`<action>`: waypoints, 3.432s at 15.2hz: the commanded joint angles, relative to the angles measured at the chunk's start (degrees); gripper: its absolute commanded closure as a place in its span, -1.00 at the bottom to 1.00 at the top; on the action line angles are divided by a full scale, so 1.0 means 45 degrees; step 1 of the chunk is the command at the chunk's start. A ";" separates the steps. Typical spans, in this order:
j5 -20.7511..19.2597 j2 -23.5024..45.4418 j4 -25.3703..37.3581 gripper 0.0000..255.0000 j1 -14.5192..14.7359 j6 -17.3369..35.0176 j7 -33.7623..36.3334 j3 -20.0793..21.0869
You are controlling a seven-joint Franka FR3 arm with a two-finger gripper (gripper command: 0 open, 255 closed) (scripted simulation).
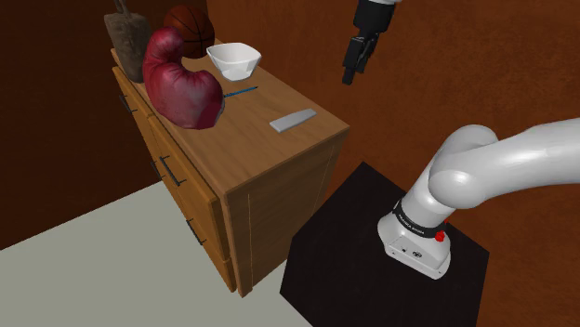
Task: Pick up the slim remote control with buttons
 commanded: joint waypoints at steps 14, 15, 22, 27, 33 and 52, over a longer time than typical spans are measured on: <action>-0.1744 0.4254 -0.0616 -1.00 0.1492 0.4856 -0.8990 -0.3594; -0.1740 0.4734 -0.0497 -1.00 0.1642 0.5219 -0.9684 -0.3832; -0.0862 0.8408 0.0849 -1.00 0.2622 0.7431 -1.4739 -0.5044; 0.0429 1.1126 0.2248 -1.00 0.2860 0.8522 -1.8407 -0.5079; 0.0933 1.2022 0.2179 -1.00 0.2748 0.9408 -1.9055 -0.4913; 0.0749 1.1723 0.2288 1.00 0.2784 0.9027 -1.8925 -0.4959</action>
